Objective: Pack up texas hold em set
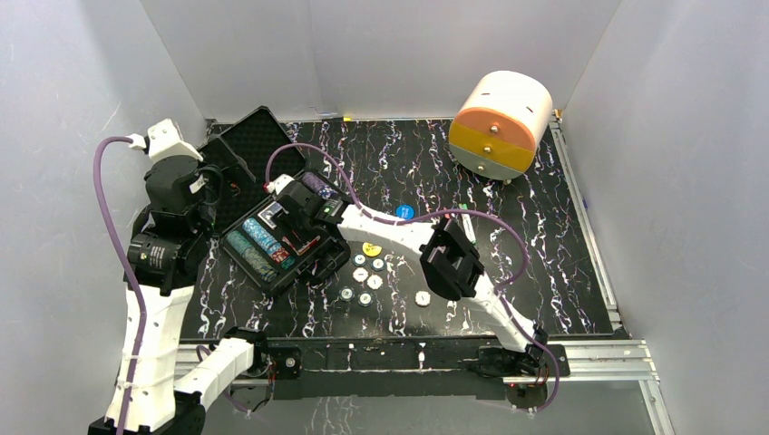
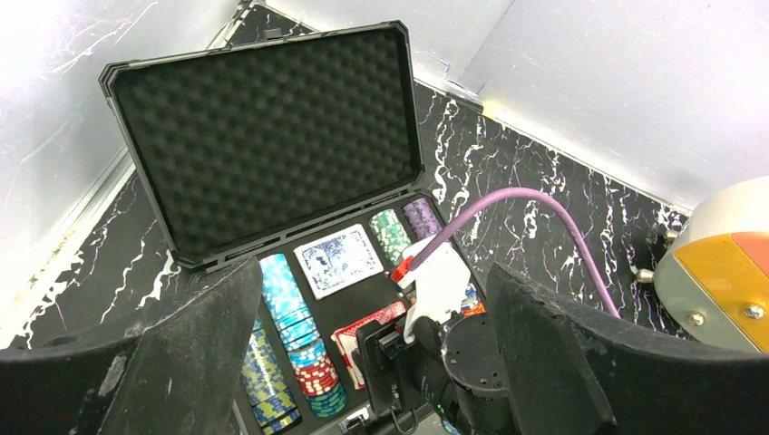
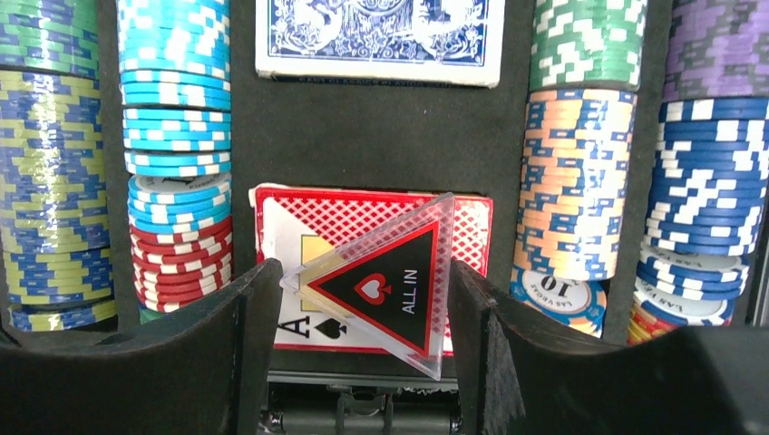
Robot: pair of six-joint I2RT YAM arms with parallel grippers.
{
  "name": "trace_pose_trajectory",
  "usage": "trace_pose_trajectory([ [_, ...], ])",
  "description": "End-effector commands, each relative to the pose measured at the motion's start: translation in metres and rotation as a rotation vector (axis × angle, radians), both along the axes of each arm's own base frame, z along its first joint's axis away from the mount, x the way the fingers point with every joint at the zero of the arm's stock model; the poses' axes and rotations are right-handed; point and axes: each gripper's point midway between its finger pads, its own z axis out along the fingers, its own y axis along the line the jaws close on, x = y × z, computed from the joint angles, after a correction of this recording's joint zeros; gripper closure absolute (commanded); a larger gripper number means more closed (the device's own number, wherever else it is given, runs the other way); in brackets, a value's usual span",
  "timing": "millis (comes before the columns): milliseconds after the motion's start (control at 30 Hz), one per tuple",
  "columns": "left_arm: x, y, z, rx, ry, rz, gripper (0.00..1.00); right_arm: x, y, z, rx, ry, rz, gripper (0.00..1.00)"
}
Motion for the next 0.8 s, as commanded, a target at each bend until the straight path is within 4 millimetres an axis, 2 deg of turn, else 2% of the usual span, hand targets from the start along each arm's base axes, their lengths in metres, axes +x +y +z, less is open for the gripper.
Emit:
trace_pose_trajectory([
  [0,0.0,-0.002,-0.002,0.001,0.005,-0.012,0.07,0.011,0.011,-0.002,0.02,-0.037,0.014,0.37],
  [100,0.001,-0.006,-0.001,-0.003,0.002,-0.031,0.06,0.011,0.01,0.016,0.042,-0.015,-0.029,0.23],
  [167,0.002,-0.008,0.0,-0.004,-0.002,-0.045,0.06,0.008,0.011,0.042,0.093,-0.004,-0.05,0.12],
  [300,0.003,-0.011,0.005,-0.01,-0.014,-0.055,0.05,0.009,0.012,0.095,0.264,0.005,-0.079,0.07],
  [433,0.004,-0.014,0.008,-0.013,-0.021,-0.071,0.04,0.019,-0.008,0.127,0.329,-0.029,-0.145,0.07],
  [500,0.004,-0.017,0.007,-0.019,-0.02,-0.084,0.03,0.028,-0.031,0.139,0.34,-0.066,-0.22,0.09],
  [567,0.005,-0.021,0.003,-0.028,-0.012,-0.104,0.02,0.04,-0.06,0.136,0.331,-0.082,-0.31,0.11],
  [667,0.008,-0.032,-0.003,-0.049,-0.004,-0.156,0.02,0.064,-0.118,0.117,0.296,-0.06,-0.481,0.15],
  [767,0.011,-0.039,-0.01,-0.072,0.004,-0.186,0.02,0.077,-0.173,0.091,0.245,-0.034,-0.619,0.18],
])
